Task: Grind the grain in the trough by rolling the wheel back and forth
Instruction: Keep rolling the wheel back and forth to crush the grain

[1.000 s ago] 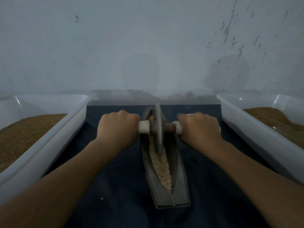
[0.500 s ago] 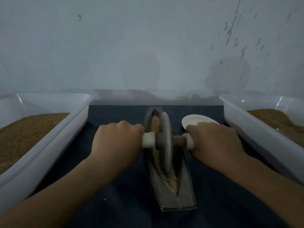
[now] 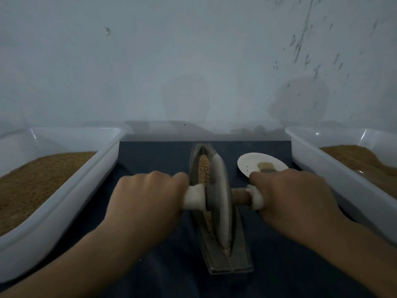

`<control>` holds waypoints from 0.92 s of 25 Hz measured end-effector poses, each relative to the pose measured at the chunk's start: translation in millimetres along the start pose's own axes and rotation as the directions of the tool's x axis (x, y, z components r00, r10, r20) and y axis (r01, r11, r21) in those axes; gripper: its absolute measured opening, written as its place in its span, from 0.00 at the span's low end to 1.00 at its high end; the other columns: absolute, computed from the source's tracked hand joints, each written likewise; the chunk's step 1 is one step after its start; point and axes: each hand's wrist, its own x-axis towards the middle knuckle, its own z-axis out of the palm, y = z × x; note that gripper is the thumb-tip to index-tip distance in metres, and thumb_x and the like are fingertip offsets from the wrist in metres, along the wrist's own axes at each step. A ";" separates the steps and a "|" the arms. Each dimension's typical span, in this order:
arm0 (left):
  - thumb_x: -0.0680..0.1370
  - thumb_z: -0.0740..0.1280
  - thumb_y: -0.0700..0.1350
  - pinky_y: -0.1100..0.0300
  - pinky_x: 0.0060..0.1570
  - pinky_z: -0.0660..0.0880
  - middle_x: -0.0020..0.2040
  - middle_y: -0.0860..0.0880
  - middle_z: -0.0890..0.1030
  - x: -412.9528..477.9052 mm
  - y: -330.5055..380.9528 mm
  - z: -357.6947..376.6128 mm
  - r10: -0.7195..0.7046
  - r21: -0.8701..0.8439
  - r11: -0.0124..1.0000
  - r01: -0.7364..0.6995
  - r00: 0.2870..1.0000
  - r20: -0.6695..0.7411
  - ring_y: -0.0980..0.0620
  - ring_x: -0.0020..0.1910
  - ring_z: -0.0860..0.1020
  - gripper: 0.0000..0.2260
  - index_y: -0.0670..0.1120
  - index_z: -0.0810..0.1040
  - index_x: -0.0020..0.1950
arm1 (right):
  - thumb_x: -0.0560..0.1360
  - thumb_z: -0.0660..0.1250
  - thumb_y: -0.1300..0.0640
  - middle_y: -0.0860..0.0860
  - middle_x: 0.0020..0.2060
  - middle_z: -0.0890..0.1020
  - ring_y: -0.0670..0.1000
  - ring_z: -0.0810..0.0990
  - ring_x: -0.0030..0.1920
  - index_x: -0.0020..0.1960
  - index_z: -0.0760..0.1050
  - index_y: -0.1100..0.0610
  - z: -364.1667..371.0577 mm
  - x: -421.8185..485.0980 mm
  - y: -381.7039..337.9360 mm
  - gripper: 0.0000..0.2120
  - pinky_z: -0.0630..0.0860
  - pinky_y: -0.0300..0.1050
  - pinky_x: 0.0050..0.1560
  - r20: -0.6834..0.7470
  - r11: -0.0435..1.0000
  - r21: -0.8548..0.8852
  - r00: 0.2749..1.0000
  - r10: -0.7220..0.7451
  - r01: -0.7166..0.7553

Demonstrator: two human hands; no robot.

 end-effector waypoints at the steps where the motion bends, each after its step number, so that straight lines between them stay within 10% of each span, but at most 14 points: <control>1: 0.60 0.70 0.50 0.65 0.30 0.45 0.26 0.56 0.60 -1.1 -0.7 2.1 -0.010 -0.017 1.000 0.010 1.000 0.016 0.53 0.23 0.55 0.22 0.54 0.55 0.38 | 0.61 0.75 0.47 0.43 0.25 0.69 0.45 0.65 0.24 0.39 0.58 0.40 0.5 -2.1 -0.5 0.24 0.60 0.36 0.24 0.018 1.000 0.010 1.000 0.009 -0.009; 9: 0.76 0.65 0.49 0.55 0.33 0.65 0.35 0.53 0.68 64.2 -2.1 47.9 -0.254 0.019 0.967 0.256 0.945 0.204 0.50 0.33 0.68 0.03 0.53 0.71 0.45 | 0.75 0.66 0.51 0.48 0.43 0.80 0.53 0.76 0.40 0.46 0.68 0.48 35.7 82.0 -4.6 0.07 0.66 0.46 0.36 0.211 0.985 0.013 0.963 0.166 -0.173; 17: 0.56 0.77 0.51 0.66 0.30 0.44 0.28 0.56 0.57 5.8 -4.3 14.7 -0.012 -0.035 0.999 0.014 0.998 0.059 0.55 0.23 0.54 0.29 0.55 0.56 0.38 | 0.60 0.71 0.46 0.42 0.25 0.67 0.45 0.65 0.24 0.38 0.67 0.42 14.7 5.4 1.7 0.13 0.56 0.35 0.25 -0.016 1.000 0.024 1.000 -0.003 0.004; 23: 0.76 0.66 0.50 0.54 0.35 0.66 0.39 0.51 0.72 85.0 -7.5 43.3 -0.164 0.059 0.986 0.153 0.949 0.270 0.48 0.38 0.75 0.05 0.53 0.75 0.51 | 0.75 0.66 0.50 0.49 0.41 0.80 0.53 0.79 0.41 0.44 0.71 0.47 46.9 82.6 -1.8 0.05 0.78 0.49 0.40 0.258 0.966 0.093 0.943 0.211 -0.242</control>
